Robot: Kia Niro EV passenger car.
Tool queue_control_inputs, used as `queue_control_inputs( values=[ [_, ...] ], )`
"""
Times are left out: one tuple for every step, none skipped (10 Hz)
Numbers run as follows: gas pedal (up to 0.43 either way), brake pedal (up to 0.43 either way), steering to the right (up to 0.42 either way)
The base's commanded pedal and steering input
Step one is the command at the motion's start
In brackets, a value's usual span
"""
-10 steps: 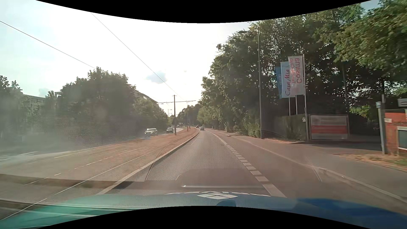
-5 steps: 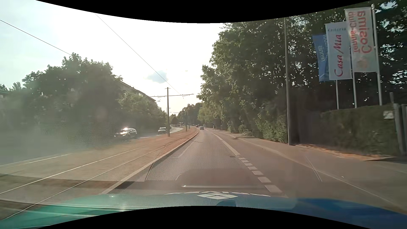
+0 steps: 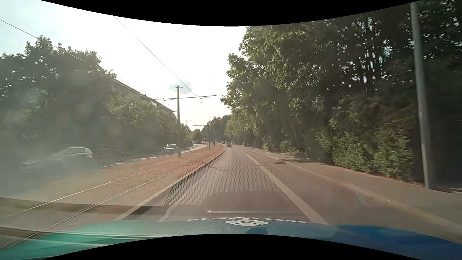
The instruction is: Follow the waypoints while adhering to traffic rules and regulations
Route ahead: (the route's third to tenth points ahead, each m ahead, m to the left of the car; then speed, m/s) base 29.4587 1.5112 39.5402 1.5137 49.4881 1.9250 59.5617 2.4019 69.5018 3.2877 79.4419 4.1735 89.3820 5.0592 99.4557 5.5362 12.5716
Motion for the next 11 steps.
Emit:
queue_control_inputs(
  values=[
    [0.138, 0.000, -0.008],
    [0.138, 0.000, -0.008],
    [0.138, 0.000, -0.006],
    [0.138, 0.000, -0.006],
    [0.138, 0.000, -0.007],
    [0.138, 0.000, -0.008],
    [0.150, 0.000, -0.008],
    [0.150, 0.000, -0.008],
    [0.150, 0.000, -0.009],
    [0.150, 0.000, -0.010],
    [0.150, 0.000, -0.010]
  ],
)
